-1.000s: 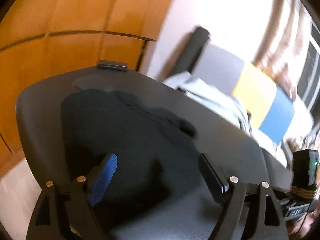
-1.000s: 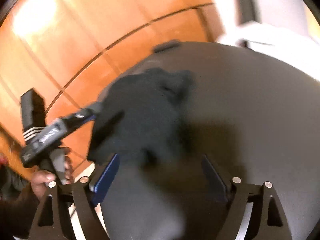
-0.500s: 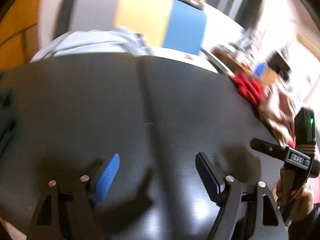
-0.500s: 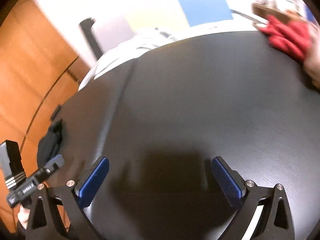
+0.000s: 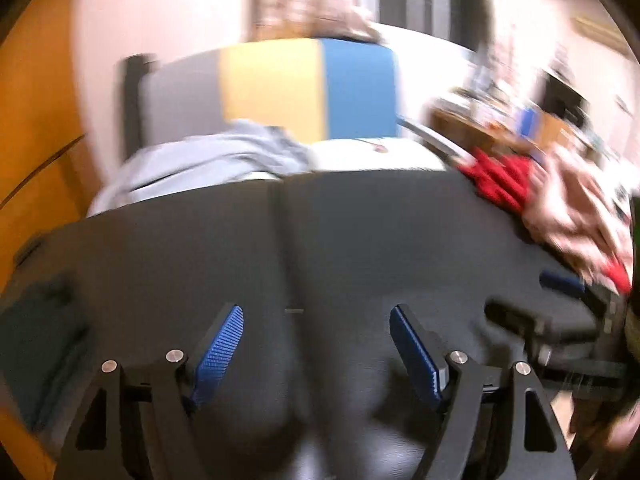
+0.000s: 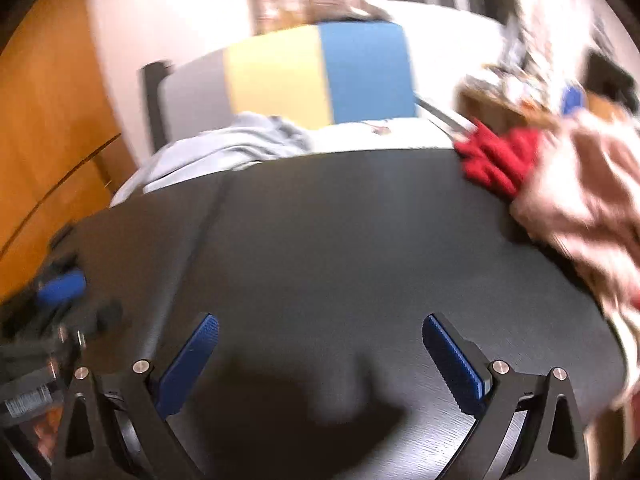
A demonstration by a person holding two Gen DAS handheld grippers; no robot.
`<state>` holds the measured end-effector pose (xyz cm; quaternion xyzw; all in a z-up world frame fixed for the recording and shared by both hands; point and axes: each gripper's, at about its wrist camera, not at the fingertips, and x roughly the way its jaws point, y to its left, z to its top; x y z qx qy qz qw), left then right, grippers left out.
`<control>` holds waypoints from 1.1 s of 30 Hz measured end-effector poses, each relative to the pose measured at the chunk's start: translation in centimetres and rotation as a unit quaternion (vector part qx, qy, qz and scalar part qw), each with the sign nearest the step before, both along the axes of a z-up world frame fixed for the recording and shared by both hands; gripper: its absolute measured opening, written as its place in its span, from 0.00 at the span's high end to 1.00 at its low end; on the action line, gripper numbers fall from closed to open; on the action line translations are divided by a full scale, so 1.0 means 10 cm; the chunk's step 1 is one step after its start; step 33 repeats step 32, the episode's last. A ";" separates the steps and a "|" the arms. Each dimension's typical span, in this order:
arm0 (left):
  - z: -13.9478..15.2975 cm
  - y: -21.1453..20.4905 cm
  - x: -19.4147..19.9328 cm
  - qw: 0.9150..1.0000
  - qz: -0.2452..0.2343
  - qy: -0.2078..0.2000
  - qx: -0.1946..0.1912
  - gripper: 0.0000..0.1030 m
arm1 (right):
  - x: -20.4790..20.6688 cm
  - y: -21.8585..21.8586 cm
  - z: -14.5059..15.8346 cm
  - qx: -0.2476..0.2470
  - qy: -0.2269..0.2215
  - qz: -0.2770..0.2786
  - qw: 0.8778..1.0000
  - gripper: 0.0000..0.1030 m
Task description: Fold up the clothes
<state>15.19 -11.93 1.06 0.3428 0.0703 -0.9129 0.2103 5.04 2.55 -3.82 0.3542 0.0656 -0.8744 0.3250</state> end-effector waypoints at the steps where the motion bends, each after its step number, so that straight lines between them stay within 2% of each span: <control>1: 0.06 -0.12 0.13 0.999 0.034 0.004 -0.010 0.24 | 0.08 -0.18 0.02 0.003 0.004 0.029 1.000 0.00; 3: 0.15 -0.38 0.42 0.994 0.099 -0.007 -0.054 0.24 | 0.26 -0.63 0.06 0.009 0.012 0.094 0.995 0.00; 5: 0.22 -0.68 0.78 0.983 0.170 0.000 -0.065 0.26 | 0.49 -1.16 0.10 0.008 0.018 0.162 0.987 0.00; 6: 0.23 -0.83 0.95 0.975 0.211 0.001 -0.070 0.28 | 0.62 -1.44 0.10 0.012 0.021 0.189 0.982 0.00; 8: 0.26 -1.18 1.29 0.953 0.291 -0.009 -0.086 0.37 | 0.87 -1.99 0.08 0.026 0.028 0.239 0.970 0.00; 10: 0.27 -1.51 1.61 0.931 0.355 -0.021 -0.089 0.41 | 1.12 -2.52 0.05 0.038 0.031 0.282 0.958 0.00; 13: 0.24 -1.94 2.06 0.892 0.442 -0.034 -0.090 0.50 | 1.53 -3.07 0.01 0.038 0.021 0.338 0.940 0.00; 15: 0.20 -2.10 2.27 0.875 0.477 -0.033 -0.078 0.51 | 1.79 -3.32 -0.02 0.041 0.022 0.373 0.927 0.00; 17: 0.12 -2.25 2.44 0.865 0.498 -0.030 -0.055 0.51 | 2.03 -3.50 -0.04 0.047 0.028 0.404 0.913 0.00; 20: 0.00 -2.39 2.56 0.863 0.505 -0.024 -0.009 0.51 | 2.28 -3.65 -0.07 0.057 0.048 0.439 0.895 0.00; 22: -0.04 -2.43 2.57 0.866 0.500 -0.014 0.013 0.51 | 2.40 -3.69 -0.09 0.061 0.057 0.455 0.887 0.00; 25: -0.07 -2.48 2.49 0.872 0.488 -0.003 0.036 0.51 | 2.44 -3.71 -0.12 0.060 0.058 0.466 0.881 0.00; 33: -0.05 -2.34 2.22 0.884 0.467 0.016 0.003 0.52 | 2.30 -3.69 -0.10 0.063 0.050 0.458 0.886 0.00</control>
